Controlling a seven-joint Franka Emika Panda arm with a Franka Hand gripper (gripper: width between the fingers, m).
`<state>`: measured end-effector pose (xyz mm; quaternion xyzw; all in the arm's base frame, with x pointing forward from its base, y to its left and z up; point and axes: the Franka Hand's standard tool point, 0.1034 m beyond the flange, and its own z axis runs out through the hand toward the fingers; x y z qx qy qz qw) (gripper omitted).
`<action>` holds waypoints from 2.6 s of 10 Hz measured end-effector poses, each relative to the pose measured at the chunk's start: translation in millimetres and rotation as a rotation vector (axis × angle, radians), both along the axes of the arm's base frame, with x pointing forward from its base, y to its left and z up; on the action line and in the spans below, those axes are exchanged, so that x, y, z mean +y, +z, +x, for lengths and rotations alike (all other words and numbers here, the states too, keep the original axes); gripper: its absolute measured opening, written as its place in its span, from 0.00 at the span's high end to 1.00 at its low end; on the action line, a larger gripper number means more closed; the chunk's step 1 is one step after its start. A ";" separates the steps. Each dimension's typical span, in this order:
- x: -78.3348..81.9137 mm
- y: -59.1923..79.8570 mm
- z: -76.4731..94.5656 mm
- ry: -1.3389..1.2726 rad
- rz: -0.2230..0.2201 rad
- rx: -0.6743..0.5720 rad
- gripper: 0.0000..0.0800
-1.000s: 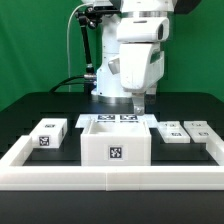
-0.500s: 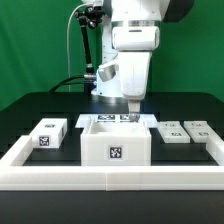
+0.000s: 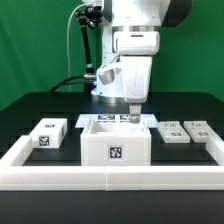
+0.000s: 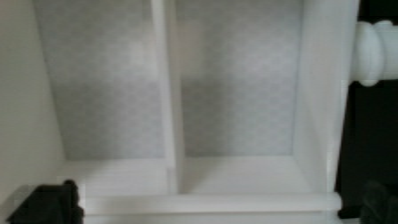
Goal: Assemble cabinet
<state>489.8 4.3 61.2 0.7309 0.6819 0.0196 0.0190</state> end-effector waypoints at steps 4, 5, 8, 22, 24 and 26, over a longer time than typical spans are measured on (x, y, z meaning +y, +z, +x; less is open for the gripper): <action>-8.9 -15.8 -18.1 -0.018 0.003 0.034 0.00; -9.2 -20.4 -20.1 -0.020 0.005 0.042 0.00; -5.4 -22.3 -16.4 -0.033 0.009 0.028 0.12; -8.7 -22.9 -17.4 -0.039 0.007 0.034 0.96; -9.4 -22.4 -16.9 -0.027 0.005 0.043 0.96; -2.7 -18.9 -6.6 -0.010 0.005 0.051 0.96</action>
Offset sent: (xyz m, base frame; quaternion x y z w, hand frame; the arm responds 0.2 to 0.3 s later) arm -0.0134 -0.0058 -0.0112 0.0068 0.0097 -0.0115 0.9999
